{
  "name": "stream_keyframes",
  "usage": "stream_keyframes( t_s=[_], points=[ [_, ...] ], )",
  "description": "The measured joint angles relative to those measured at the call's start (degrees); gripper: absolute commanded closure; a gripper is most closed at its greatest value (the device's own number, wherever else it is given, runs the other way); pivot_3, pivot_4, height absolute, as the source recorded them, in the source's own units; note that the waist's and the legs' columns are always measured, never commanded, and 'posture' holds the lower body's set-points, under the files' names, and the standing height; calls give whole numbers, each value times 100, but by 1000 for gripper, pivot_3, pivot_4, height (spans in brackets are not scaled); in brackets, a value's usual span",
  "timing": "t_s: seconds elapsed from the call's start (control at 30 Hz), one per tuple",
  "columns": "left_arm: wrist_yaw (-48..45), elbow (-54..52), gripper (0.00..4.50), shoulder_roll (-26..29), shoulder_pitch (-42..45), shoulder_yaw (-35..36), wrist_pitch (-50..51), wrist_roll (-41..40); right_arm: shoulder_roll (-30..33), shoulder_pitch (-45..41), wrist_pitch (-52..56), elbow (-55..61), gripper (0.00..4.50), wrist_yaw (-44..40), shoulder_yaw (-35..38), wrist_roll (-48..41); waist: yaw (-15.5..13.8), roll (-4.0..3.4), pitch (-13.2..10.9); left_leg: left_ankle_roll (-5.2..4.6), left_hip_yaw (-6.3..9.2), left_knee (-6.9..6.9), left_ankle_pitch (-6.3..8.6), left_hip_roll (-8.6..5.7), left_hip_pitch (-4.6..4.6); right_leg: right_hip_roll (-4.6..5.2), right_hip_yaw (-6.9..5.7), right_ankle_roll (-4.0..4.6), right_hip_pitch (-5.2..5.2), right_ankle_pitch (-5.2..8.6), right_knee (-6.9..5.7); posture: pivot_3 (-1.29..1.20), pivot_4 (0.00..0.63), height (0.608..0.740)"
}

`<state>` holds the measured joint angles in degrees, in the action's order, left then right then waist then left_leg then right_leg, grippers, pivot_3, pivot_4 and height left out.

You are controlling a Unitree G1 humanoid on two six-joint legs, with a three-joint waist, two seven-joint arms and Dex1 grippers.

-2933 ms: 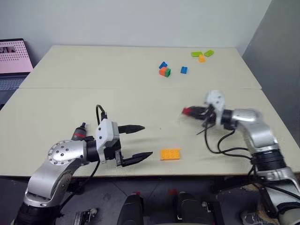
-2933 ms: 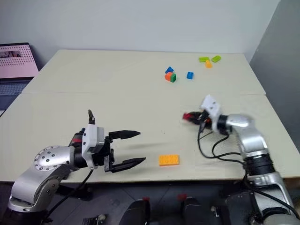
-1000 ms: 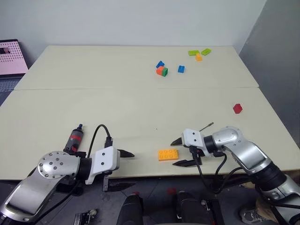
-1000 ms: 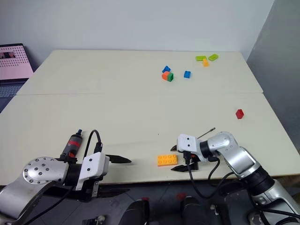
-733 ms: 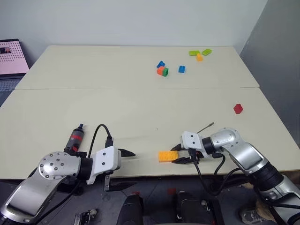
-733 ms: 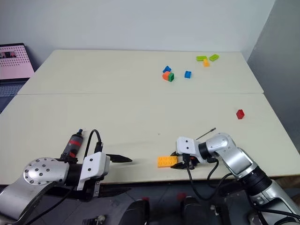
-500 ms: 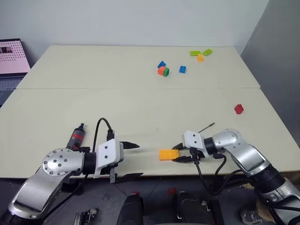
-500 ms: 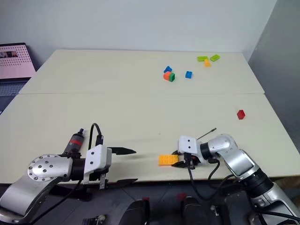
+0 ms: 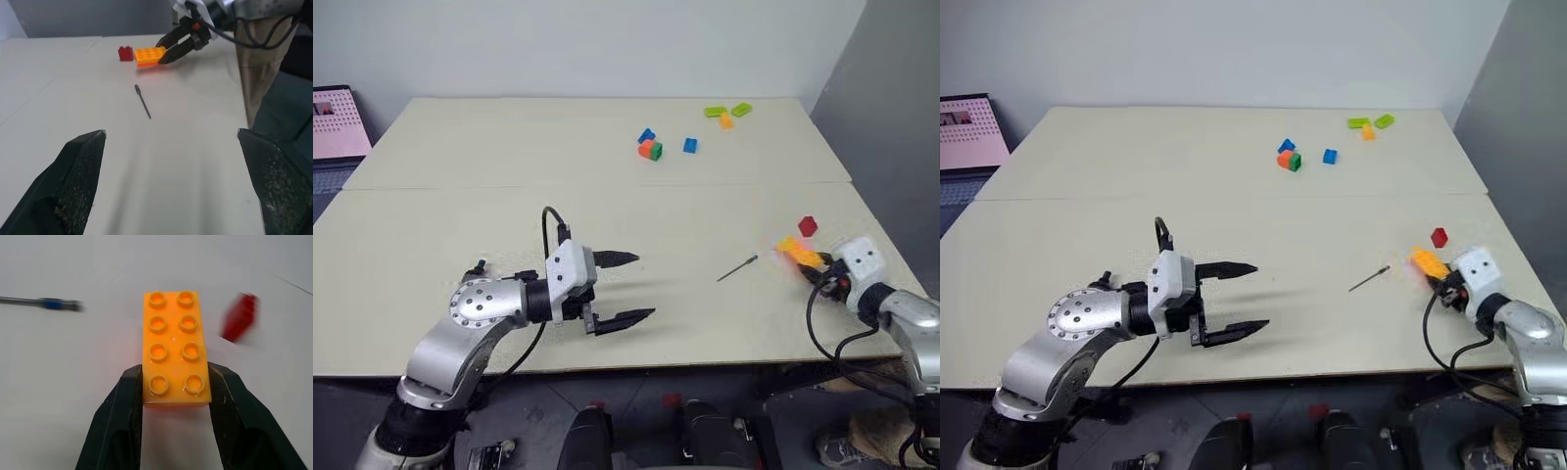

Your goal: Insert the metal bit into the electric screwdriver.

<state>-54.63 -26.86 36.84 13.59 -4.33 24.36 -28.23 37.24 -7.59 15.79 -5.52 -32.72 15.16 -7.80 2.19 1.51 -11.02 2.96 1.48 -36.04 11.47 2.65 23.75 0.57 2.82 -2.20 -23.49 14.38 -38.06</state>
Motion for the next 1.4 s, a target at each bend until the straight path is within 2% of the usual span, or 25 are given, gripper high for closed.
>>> stream_keyframes(
  t_s=[0.3, 0.37, 0.4, 0.5, 0.57, 0.7, 0.77, 0.8, 0.9, 0.97, 1.1, 1.2, 1.27, 1.4],
  points=[
    [2, 26, 0, -137, 111, -89, 98, -71, -325, -566, 327, -766, 3018, 910, 88, 16, 18, -3, 2, -1, -3, -2, -1, -4, -11, -1, 11, -1, 13, -2, 3, 0, 150, 740],
    [10, 25, 0, -135, 94, -139, 52, -5, -358, -651, 372, -833, 2314, 971, 98, -6, 12, -3, 2, -1, -3, 0, -1, -3, -10, -2, 11, -1, 14, -2, 6, 0, 150, 740],
    [19, 20, 0, -131, 74, -154, 28, 36, -368, -659, 384, -833, 2204, 979, 102, -16, 11, -3, 2, -1, -3, 1, -1, -3, -10, -2, 11, -1, 14, -2, 7, 0, 150, 740],
    [203, 11, 0, -56, -65, -206, 19, 302, -378, -606, 473, -811, 1490, 933, 128, -96, 10, -4, 2, -1, -3, 3, 0, -3, -10, -2, 13, -1, 14, -1, 7, 0, 150, 740],
    [412, -10, 0, -2, -152, -217, 134, 460, -279, -450, 467, -682, 867, 847, 151, -126, -1, -4, 2, -1, -2, 4, 0, -3, -9, -2, 12, -1, 14, -1, 8, 0, 150, 740],
    [1073, -99, 0, 253, -186, -229, 1148, 747, 82, -117, 313, -382, 19, 475, 188, -140, -13, -4, 2, -1, -3, 1, 0, -3, -13, -2, 13, -1, 13, -1, 6, 0, 150, 740],
    [1212, -180, 0, 281, -230, -205, 1294, 797, 191, 16, 169, -232, 19, 288, 218, -177, -11, -4, 2, -1, -4, 1, 0, -3, -15, -2, 14, -1, 15, -1, 6, 0, 150, 740],
    [1325, -233, 0, 111, -282, -73, 1372, 695, 259, 114, 59, -101, 19, 124, 226, -229, -16, -5, 2, -1, -7, 2, 0, -3, -16, -1, 17, -1, 15, -1, 7, 0, 150, 740],
    [1942, -330, 0, -725, -363, 810, 2029, -230, 410, 395, -86, 612, 19, -534, 295, -662, -14, -3, 0, -1, -1, 2, 0, 2, -13, -3, 11, -3, 16, -1, 7, 0, 150, 740],
    [2399, -490, 0, -1014, -366, 1429, 2662, -987, 521, 399, -76, 1073, 19, -848, 289, -897, 4, -2, 0, -1, 2, 1, 0, 3, -17, -5, 10, -3, 18, -1, 5, 0, 150, 740],
    [2963, -888, 0, -1070, -487, 1953, 3311, -1682, 627, 356, -4, 1449, 19, -1135, 131, -1006, -13, -1, 0, -1, 4, -2, -1, 0, -23, -5, 8, -2, 26, -1, 6, 0, 150, 740],
    [3881, -1102, 0, -1457, -527, 2459, 3828, -2626, 600, -116, 222, 1522, 19, -1249, -236, -1088, 1, 1, -1, -1, -7, -6, -1, -2, -29, -2, 25, -7, 27, -4, 5, 0, 150, 740],
    [4710, -1199, 0, -1832, -369, 2564, 3942, -2826, 543, -572, 318, 1744, 19, -1372, -582, -1159, 3, 6, -4, -1, -3, -6, -1, -6, -32, -6, 29, -16, 29, -10, 3, 0, 150, 740],
    [5357, -1233, 0, -1399, -146, 2636, 4050, -2759, 610, -810, 490, 2011, 19, -1767, -940, -1316, -63, 17, -3, 0, 6, -1, -1, -3, -29, -18, 26, -8, 30, -6, 10, 0, 150, 740]
  ],
)
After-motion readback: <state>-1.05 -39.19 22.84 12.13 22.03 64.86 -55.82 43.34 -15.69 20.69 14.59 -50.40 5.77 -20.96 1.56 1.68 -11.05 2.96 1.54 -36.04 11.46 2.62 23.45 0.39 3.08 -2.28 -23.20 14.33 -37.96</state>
